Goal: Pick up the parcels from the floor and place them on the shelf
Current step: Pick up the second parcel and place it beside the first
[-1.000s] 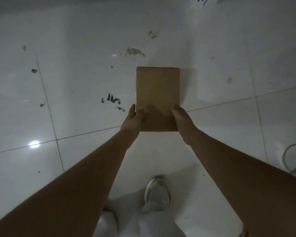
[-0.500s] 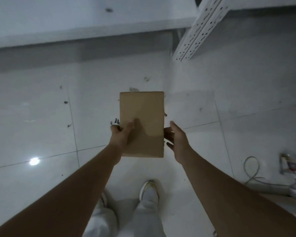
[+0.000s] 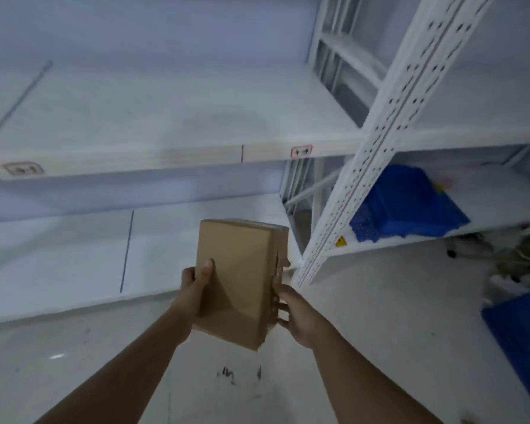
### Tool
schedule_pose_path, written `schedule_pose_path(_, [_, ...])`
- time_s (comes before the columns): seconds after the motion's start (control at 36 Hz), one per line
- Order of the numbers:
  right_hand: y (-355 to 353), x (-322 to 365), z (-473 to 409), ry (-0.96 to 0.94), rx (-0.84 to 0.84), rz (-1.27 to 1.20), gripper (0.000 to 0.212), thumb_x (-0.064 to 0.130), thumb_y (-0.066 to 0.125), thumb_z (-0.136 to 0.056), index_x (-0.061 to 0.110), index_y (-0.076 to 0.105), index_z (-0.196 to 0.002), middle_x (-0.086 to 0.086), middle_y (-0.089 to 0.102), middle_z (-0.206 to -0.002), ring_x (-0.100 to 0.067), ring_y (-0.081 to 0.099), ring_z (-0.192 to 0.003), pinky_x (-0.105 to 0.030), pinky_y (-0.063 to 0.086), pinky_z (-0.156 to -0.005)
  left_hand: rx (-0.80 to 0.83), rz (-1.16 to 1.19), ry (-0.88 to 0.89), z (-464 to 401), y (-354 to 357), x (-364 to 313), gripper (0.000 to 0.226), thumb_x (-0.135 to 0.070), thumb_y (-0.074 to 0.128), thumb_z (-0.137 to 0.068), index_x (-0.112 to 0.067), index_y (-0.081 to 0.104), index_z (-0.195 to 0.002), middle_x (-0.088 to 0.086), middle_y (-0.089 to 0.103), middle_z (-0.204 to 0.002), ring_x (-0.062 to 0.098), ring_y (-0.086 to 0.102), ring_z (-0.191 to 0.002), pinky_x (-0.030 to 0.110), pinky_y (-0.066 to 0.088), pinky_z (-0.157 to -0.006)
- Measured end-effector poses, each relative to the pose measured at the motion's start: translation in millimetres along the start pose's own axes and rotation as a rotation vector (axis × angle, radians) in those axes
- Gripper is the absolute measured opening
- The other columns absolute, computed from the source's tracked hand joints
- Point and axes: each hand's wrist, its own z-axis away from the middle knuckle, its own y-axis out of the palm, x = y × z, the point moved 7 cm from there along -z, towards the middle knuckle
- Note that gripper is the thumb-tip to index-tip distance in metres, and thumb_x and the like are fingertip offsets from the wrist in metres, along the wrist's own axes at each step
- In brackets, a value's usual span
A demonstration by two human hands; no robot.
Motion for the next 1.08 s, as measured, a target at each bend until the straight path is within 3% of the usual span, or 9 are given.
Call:
schedule_pose_path(0.14, [40, 96, 63, -0.057, 0.121, 0.089, 0.116, 0.07, 0.082, -0.033, 0.021, 0.054, -0.133, 0.0, 0.058, -0.137, -0.02, 0.051, -0.129, -0.045, 0.036, -0.112, -0.024, -0.002, 0.087, 55, -30, -88, 0.057, -0.053, 0.034, -0.097, -0.015, 0.036, -0.14, 0.008, 0.049, -0.12, 0.026, 0.047, -0.106, 0.04, 0.036, -0.09])
schedule_pose_path(0.31, [80, 198, 136, -0.132, 0.229, -0.002, 0.061, 0.058, 0.069, -0.066, 0.012, 0.065, -0.106, -0.008, 0.066, -0.112, -0.024, 0.059, -0.106, -0.041, 0.049, -0.099, 0.045, 0.1, 0.138, 127, -54, -183, 0.065, -0.062, 0.029, -0.093, -0.016, 0.04, -0.139, 0.013, 0.054, -0.133, 0.033, 0.056, -0.113, 0.048, 0.045, -0.099])
schedule_pose_path(0.44, [87, 284, 181, -0.289, 0.229, 0.063, 0.045, 0.051, 0.055, -0.088, 0.009, 0.061, -0.103, -0.005, 0.066, -0.095, -0.021, 0.061, -0.094, -0.042, 0.045, -0.103, 0.097, 0.174, 0.336, 184, -60, -276, 0.022, -0.033, 0.041, -0.095, -0.014, 0.053, -0.093, 0.009, 0.056, -0.09, 0.019, 0.055, -0.07, 0.031, 0.046, -0.062])
schedule_pose_path(0.58, [105, 367, 238, -0.508, 0.188, 0.172, 0.025, 0.038, 0.058, -0.092, 0.017, 0.058, -0.106, -0.003, 0.059, -0.105, -0.02, 0.057, -0.097, -0.033, 0.053, -0.085, 0.225, 0.384, 0.448, 236, -55, -355, 0.042, -0.02, 0.03, -0.092, -0.013, 0.044, -0.053, -0.001, 0.045, -0.045, 0.015, 0.043, -0.038, 0.025, 0.035, -0.049])
schedule_pose_path(0.69, [122, 416, 282, -0.595, 0.209, 0.171, 0.061, 0.053, 0.068, -0.066, 0.02, 0.056, -0.116, -0.004, 0.064, -0.103, -0.023, 0.063, -0.096, -0.043, 0.054, -0.087, 0.282, 0.519, 0.444, 267, -57, -399, 0.039, -0.033, 0.038, -0.098, -0.009, 0.06, -0.076, 0.01, 0.063, -0.065, 0.026, 0.057, -0.062, 0.031, 0.051, -0.06])
schedule_pose_path(0.78, [135, 445, 310, -0.668, 0.315, 0.123, 0.06, 0.047, 0.062, -0.072, 0.013, 0.057, -0.122, -0.004, 0.074, -0.099, -0.018, 0.072, -0.087, -0.035, 0.059, -0.079, 0.336, 0.523, 0.438, 287, -56, -426, 0.043, -0.036, 0.037, -0.099, -0.005, 0.063, -0.084, 0.017, 0.069, -0.071, 0.032, 0.068, -0.056, 0.036, 0.059, -0.048])
schedule_pose_path(0.89, [142, 475, 339, -0.767, 0.258, 0.171, 0.079, 0.052, 0.068, -0.068, 0.009, 0.053, -0.132, -0.011, 0.068, -0.115, -0.026, 0.066, -0.101, -0.042, 0.053, -0.096, 0.296, 0.495, 0.532, 308, -66, -456, 0.039, -0.033, 0.039, -0.098, -0.005, 0.063, -0.083, 0.016, 0.07, -0.064, 0.032, 0.067, -0.056, 0.035, 0.057, -0.041])
schedule_pose_path(1.0, [139, 500, 359, -0.868, 0.147, 0.161, 0.057, 0.034, 0.069, -0.083, 0.01, 0.052, -0.131, -0.014, 0.067, -0.123, -0.028, 0.066, -0.104, -0.043, 0.053, -0.094, 0.372, 0.439, 0.672, 320, -76, -481, 0.065, -0.063, 0.033, -0.092, -0.009, 0.067, -0.107, 0.014, 0.073, -0.099, 0.029, 0.071, -0.085, 0.04, 0.055, -0.074])
schedule_pose_path(1.08, [139, 513, 372, -0.921, 0.099, 0.176, 0.046, 0.026, 0.065, -0.088, 0.01, 0.055, -0.13, -0.013, 0.068, -0.12, -0.028, 0.066, -0.101, -0.045, 0.053, -0.095, 0.384, 0.356, 0.755, 332, -78, -494, 0.056, -0.06, 0.037, -0.092, -0.019, 0.065, -0.115, 0.007, 0.073, -0.11, 0.026, 0.067, -0.1, 0.042, 0.052, -0.083])
